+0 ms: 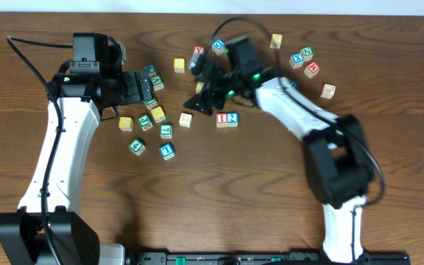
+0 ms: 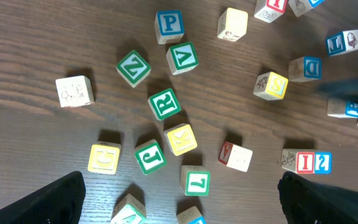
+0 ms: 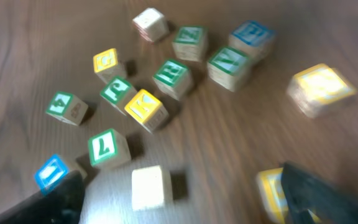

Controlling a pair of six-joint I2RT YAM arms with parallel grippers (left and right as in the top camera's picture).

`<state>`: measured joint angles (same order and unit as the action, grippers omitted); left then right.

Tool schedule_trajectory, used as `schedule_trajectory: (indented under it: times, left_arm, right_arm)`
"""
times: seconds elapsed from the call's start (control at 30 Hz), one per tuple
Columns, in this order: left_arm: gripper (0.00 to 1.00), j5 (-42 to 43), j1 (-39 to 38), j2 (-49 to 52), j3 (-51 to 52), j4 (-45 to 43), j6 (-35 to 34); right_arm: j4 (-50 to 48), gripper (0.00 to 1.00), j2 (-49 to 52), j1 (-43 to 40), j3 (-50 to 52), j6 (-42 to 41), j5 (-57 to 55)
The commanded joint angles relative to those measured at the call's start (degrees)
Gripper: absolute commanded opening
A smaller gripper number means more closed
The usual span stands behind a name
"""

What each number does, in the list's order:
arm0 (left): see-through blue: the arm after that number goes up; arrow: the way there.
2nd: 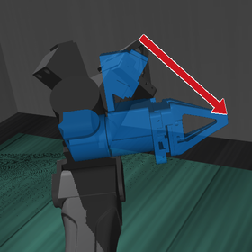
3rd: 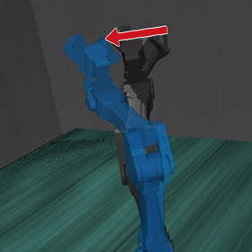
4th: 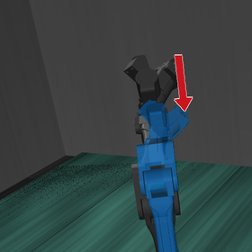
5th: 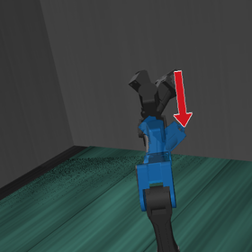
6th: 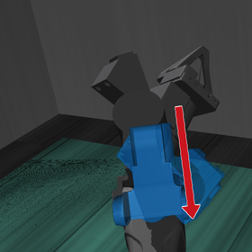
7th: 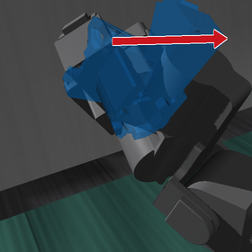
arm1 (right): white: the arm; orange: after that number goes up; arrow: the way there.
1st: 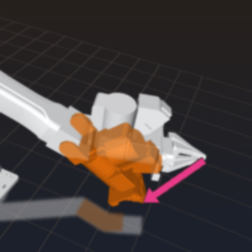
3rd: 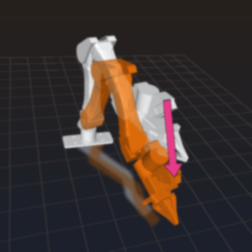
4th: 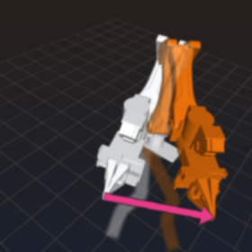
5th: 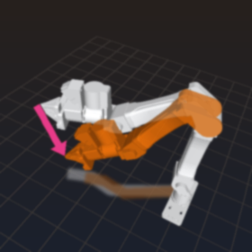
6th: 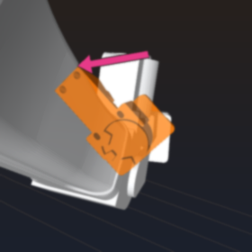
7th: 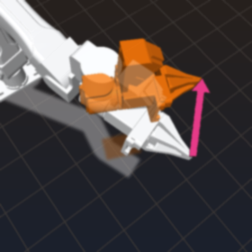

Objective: Spell out AI2

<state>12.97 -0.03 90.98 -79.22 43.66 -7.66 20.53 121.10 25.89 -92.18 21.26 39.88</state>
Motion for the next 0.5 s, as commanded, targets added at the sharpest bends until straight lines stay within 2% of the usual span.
schedule_trajectory:
  times: [0.0, 0.17, 0.27, 0.33, 0.47]
  left_arm:
    - [0.98, -0.13, 0.35, -0.33, -0.66, 0.26, 0.13]
    - [0.98, -0.11, 0.35, -0.33, -0.66, -0.57, 0.11]
    - [0.98, 0.28, 0.35, -0.33, -0.66, 1.38, 0.11]
    - [0.98, 3.45, 0.22, -0.33, -0.63, 1.53, 0.66]
    - [0.98, 15.82, -0.81, 0.79, 0.15, 0.87, 2.73]
  right_arm:
    - [4.0, 0.99, -4.98, -2.91, -0.07, -7.19, -7.78]
    - [14.12, 0.99, -10.25, -9.07, -0.07, -17.29, -9.92]
    - [20.65, 0.99, -12.46, -12.72, -0.07, -19.52, -9.9]
    - [24.28, 0.99, -13.27, -14.69, -0.07, -19.52, -9.9]
    - [28.81, 0.99, -13.64, -17.29, -0.07, -19.5, -9.94]
